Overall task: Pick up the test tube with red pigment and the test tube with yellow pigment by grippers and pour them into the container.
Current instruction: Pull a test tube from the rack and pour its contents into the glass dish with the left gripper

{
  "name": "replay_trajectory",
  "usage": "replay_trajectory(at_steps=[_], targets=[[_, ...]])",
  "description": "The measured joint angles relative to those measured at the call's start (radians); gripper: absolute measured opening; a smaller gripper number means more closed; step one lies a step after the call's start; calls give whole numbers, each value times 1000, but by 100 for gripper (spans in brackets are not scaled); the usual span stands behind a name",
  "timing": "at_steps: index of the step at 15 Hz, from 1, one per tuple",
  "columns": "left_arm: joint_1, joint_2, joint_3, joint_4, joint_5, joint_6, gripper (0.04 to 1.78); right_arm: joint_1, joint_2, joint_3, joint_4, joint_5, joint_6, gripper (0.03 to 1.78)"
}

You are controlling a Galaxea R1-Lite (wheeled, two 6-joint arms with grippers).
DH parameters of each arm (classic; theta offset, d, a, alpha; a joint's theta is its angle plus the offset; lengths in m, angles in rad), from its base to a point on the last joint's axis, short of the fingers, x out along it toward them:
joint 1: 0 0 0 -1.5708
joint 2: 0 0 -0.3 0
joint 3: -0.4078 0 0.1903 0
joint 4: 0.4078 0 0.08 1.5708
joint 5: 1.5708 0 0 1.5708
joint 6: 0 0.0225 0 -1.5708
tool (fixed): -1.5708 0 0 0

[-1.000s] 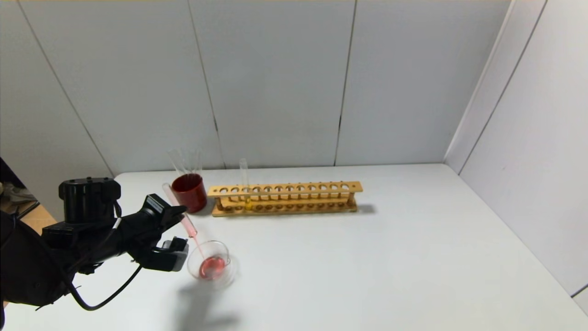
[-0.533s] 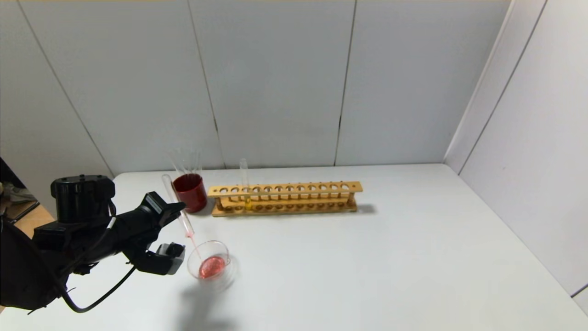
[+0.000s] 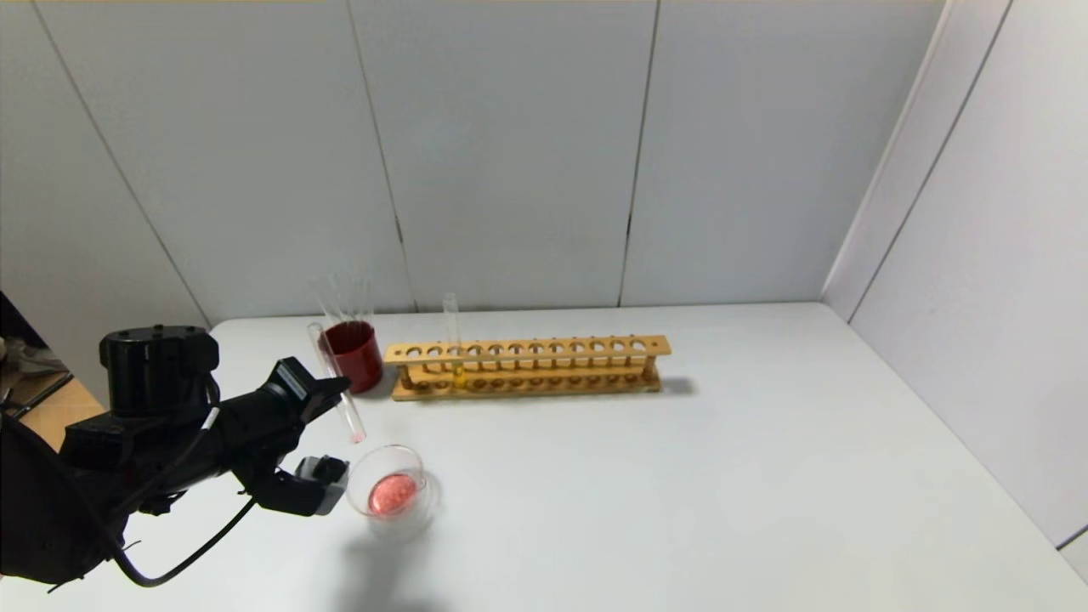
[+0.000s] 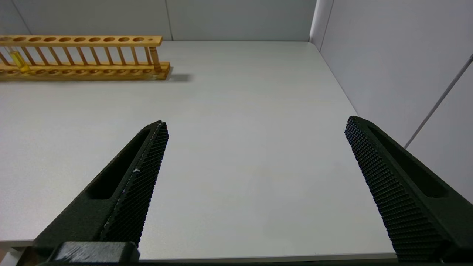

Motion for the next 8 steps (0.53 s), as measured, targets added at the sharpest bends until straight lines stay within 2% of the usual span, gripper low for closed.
replay_trajectory(at_steps=[8], targets=[[-13,-28,4,-16,9,57,31,0,0,0,0,0,0,175]])
